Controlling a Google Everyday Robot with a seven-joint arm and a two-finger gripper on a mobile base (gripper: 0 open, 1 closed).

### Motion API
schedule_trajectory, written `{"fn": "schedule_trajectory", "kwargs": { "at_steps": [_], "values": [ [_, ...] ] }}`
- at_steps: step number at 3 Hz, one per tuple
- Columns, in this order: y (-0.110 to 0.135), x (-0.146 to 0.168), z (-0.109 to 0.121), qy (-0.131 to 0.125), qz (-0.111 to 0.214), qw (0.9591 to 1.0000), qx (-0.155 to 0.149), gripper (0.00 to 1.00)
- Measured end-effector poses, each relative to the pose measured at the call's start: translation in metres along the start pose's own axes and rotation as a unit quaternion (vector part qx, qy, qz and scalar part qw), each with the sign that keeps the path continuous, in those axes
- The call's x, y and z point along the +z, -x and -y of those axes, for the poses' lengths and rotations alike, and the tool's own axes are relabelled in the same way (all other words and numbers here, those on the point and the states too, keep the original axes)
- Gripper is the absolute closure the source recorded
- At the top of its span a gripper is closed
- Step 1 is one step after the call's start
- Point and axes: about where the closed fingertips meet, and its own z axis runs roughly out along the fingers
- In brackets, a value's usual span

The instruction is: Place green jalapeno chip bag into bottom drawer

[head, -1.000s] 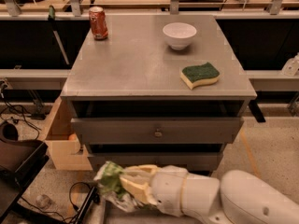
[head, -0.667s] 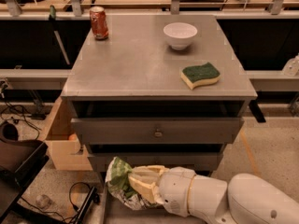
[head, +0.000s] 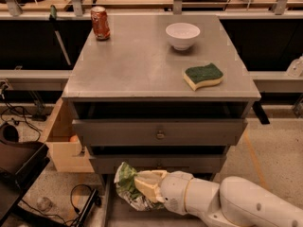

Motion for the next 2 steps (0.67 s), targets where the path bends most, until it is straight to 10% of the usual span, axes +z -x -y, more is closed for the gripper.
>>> {"fn": "schedule_trajectory", "kwargs": {
  "at_steps": [2],
  "values": [
    [-0.139,0.061,0.100,-0.028,-0.100,0.9914,0.080,1.00]
  ]
}}
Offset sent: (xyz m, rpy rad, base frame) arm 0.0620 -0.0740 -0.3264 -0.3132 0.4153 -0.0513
